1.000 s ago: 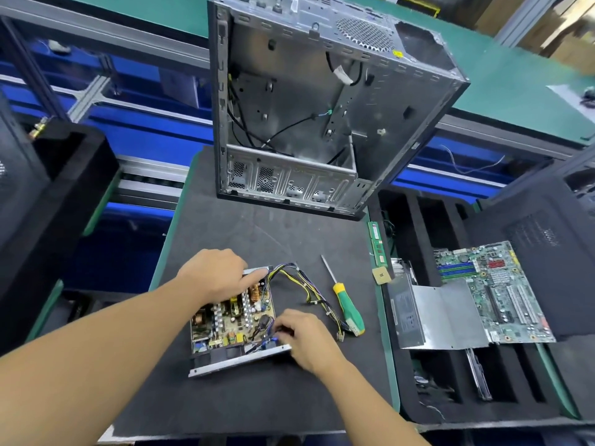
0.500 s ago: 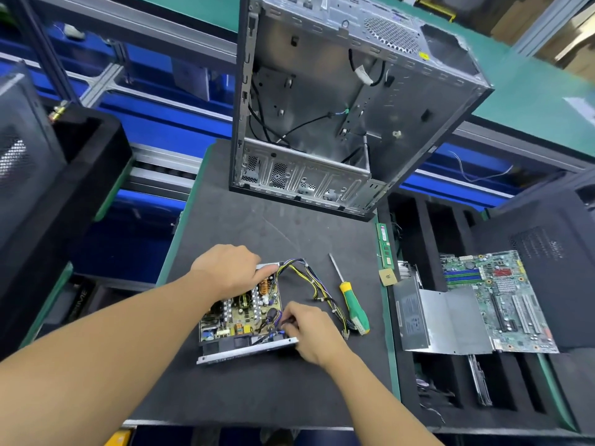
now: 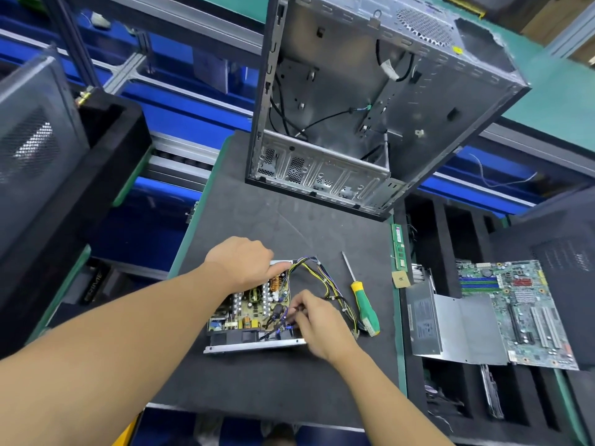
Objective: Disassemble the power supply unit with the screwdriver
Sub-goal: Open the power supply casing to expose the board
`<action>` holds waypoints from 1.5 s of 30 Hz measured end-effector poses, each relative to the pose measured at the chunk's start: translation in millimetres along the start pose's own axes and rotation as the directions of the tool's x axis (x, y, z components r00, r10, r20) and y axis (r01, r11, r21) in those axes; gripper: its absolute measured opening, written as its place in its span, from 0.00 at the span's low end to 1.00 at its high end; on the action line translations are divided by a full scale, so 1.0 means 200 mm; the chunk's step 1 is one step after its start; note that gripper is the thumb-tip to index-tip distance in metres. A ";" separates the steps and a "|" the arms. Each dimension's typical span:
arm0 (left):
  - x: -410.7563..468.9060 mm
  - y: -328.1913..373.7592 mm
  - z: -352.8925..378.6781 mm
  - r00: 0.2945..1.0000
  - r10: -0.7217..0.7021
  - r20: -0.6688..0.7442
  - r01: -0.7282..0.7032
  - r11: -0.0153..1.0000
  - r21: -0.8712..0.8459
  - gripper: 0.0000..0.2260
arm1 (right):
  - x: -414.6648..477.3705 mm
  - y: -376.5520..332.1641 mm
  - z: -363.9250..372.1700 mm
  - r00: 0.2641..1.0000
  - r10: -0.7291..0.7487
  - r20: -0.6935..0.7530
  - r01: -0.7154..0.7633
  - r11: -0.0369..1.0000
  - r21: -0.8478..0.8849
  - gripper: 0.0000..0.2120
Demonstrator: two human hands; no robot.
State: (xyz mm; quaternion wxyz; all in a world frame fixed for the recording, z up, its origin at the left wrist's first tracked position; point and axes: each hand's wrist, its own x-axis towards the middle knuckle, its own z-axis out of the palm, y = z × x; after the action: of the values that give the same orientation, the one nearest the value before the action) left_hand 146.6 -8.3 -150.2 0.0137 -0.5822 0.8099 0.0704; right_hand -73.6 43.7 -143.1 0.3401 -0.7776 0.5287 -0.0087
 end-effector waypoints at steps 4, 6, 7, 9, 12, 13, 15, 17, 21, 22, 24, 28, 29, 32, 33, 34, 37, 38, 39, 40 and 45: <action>0.00 0.00 -0.01 1.000 -0.009 0.001 0.009 1.000 0.001 0.40 | -0.04 0.02 -0.03 0.999 -0.051 -0.018 0.051 0.998 -0.020 0.05; 0.00 0.00 -0.01 1.000 -0.012 -0.001 0.012 1.000 0.002 0.40 | -0.07 0.03 -0.06 0.993 -0.112 -0.046 0.113 0.993 0.022 0.08; 0.00 0.00 -0.01 1.000 -0.011 -0.004 0.011 1.000 0.002 0.40 | -0.09 0.03 -0.08 0.988 -0.146 -0.046 0.147 0.989 0.007 0.08; 0.00 -0.01 -0.01 1.000 -0.008 -0.016 0.008 1.000 0.009 0.40 | -0.12 0.01 -0.13 0.980 -0.198 -0.017 0.196 0.978 -0.070 0.07; 0.00 -0.01 0.00 1.000 -0.017 -0.011 0.017 1.000 -0.002 0.39 | -0.13 -0.11 -0.23 0.949 -0.310 0.064 0.316 0.938 -0.142 0.05; 0.00 -0.01 0.00 1.000 -0.024 0.003 0.024 1.000 -0.013 0.39 | -0.12 -0.16 -0.25 0.936 -0.337 0.099 0.349 0.928 -0.135 0.04; 0.00 -0.01 -0.02 0.997 -0.047 0.053 0.049 0.998 -0.044 0.38 | -0.11 -0.28 -0.27 0.914 -0.378 0.147 0.395 0.911 -0.116 0.03; 0.00 -0.01 -0.05 0.990 -0.067 0.126 0.079 0.993 -0.092 0.35 | -0.09 -0.37 -0.23 0.911 -0.391 0.130 0.405 0.909 -0.101 0.04; -0.01 -0.02 -0.10 0.975 -0.043 0.217 0.105 0.954 -0.281 0.27 | -0.04 -0.36 -0.11 0.981 -0.168 -0.094 0.164 0.985 -0.052 0.06; -0.03 -0.03 -0.11 0.980 -0.031 0.197 0.095 0.941 -0.325 0.26 | -0.04 -0.34 -0.09 0.988 -0.092 -0.121 0.096 0.995 0.023 0.06; -0.05 -0.05 -0.12 0.995 0.004 0.101 0.034 0.926 -0.377 0.23 | -0.08 -0.26 -0.09 0.992 0.056 -0.109 -0.031 0.976 0.218 0.08; -0.09 -0.06 -0.14 0.986 0.067 0.150 -0.006 0.927 -0.375 0.20 | -0.11 -0.26 -0.11 0.994 0.078 -0.072 -0.040 0.900 0.433 0.09; -0.10 -0.05 -0.14 0.976 0.081 0.201 -0.002 0.931 -0.365 0.21 | -0.10 -0.31 -0.09 0.999 0.021 -0.026 -0.008 0.908 0.419 0.08; -0.11 -0.02 -0.18 0.978 0.099 0.185 -0.009 0.900 -0.437 0.19 | -0.07 -0.42 -0.01 0.997 -0.065 0.038 0.047 0.928 0.369 0.07; -0.12 -0.02 -0.20 0.985 0.106 0.140 -0.027 0.878 -0.478 0.17 | -0.07 -0.43 0.00 0.999 -0.035 0.011 0.026 0.899 0.438 0.08; -0.13 -0.02 -0.23 0.989 0.127 0.072 -0.076 0.870 -0.487 0.15 | -0.07 -0.41 0.00 1.000 0.022 -0.009 -0.014 0.855 0.519 0.07; -0.17 -0.02 -0.31 0.967 0.240 -0.083 -0.254 0.913 -0.320 0.06 | -0.11 -0.31 0.02 0.983 0.177 -0.046 -0.108 0.768 0.631 0.05; -0.19 -0.02 -0.34 0.963 0.266 -0.049 -0.270 0.929 -0.253 0.03 | -0.12 -0.28 0.03 0.977 0.208 -0.049 -0.130 0.761 0.635 0.05; -0.20 -0.01 -0.36 0.960 0.278 0.017 -0.270 0.943 -0.197 0.05 | -0.12 -0.27 0.04 0.972 0.230 -0.049 -0.147 0.757 0.637 0.06; -0.21 0.01 -0.37 0.952 0.289 0.102 -0.273 0.951 -0.147 0.08 | -0.11 -0.26 0.05 0.969 0.245 -0.042 -0.161 0.748 0.644 0.05; -0.22 0.03 -0.44 0.774 0.179 0.608 -0.147 0.984 -0.103 0.22 | -0.06 -0.29 0.05 0.983 0.157 0.096 -0.184 0.801 0.570 0.07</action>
State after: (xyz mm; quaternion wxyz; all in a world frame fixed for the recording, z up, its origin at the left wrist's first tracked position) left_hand 160.6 23.5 -58.2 0.2556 -0.4555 0.8066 0.2770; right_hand -27.8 70.8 -115.1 0.5703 -0.5874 0.5614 -0.1208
